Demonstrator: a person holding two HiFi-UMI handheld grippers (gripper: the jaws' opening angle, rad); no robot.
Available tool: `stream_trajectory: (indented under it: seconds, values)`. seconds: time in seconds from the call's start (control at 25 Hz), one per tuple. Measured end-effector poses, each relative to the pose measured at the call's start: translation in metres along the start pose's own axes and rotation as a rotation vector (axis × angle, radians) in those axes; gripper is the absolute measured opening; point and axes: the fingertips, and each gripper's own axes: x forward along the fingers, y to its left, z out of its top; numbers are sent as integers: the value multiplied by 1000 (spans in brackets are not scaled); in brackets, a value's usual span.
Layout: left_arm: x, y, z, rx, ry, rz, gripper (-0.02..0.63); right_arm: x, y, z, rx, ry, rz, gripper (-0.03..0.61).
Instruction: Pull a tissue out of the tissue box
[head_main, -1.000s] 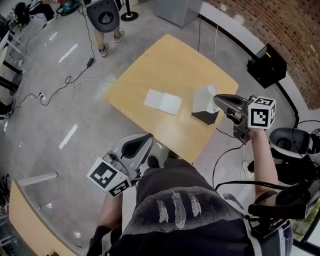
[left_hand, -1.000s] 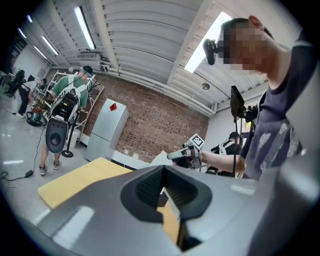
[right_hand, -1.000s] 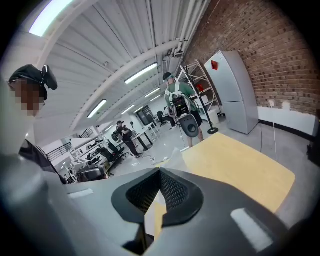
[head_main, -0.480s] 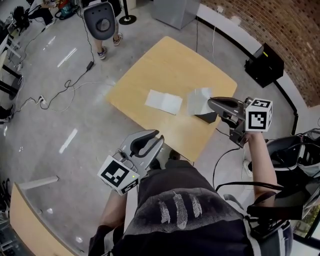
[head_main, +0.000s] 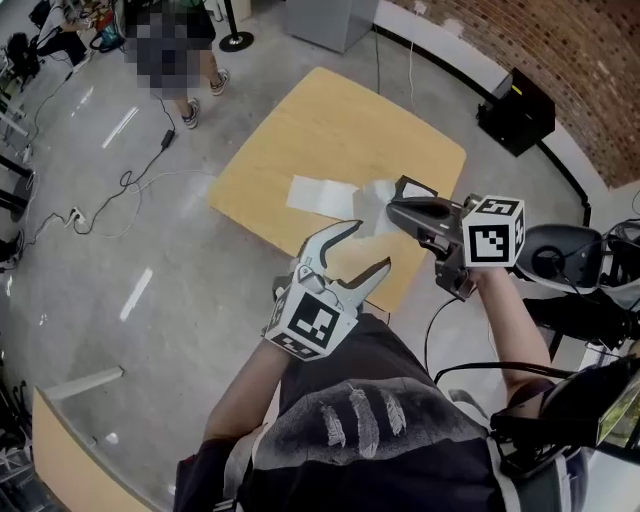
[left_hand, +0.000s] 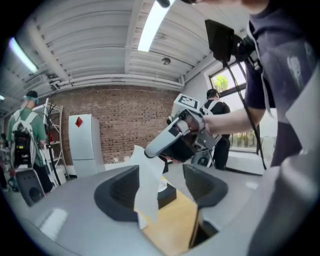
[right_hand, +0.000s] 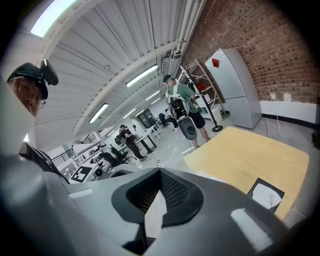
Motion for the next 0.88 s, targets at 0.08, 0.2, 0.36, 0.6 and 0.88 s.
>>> stream_trajectory:
  seconds: [0.08, 0.2, 0.36, 0.6, 0.88]
  values:
    - [3, -1, -10, 57, 28, 14, 272, 9, 9, -7, 4, 1, -8, 0]
    - [16, 1, -19, 92, 65, 28, 245, 11, 10, -10, 27, -9, -5, 0]
    - [37, 11, -11, 50, 69, 59, 159, 4, -1, 0, 60, -29, 34, 0]
    - [42, 26, -12, 38, 74, 109, 105, 10, -8, 8, 86, -52, 69, 0]
    - [51, 39, -19, -28, 57, 149, 8, 18, -24, 6, 103, -62, 122, 16]
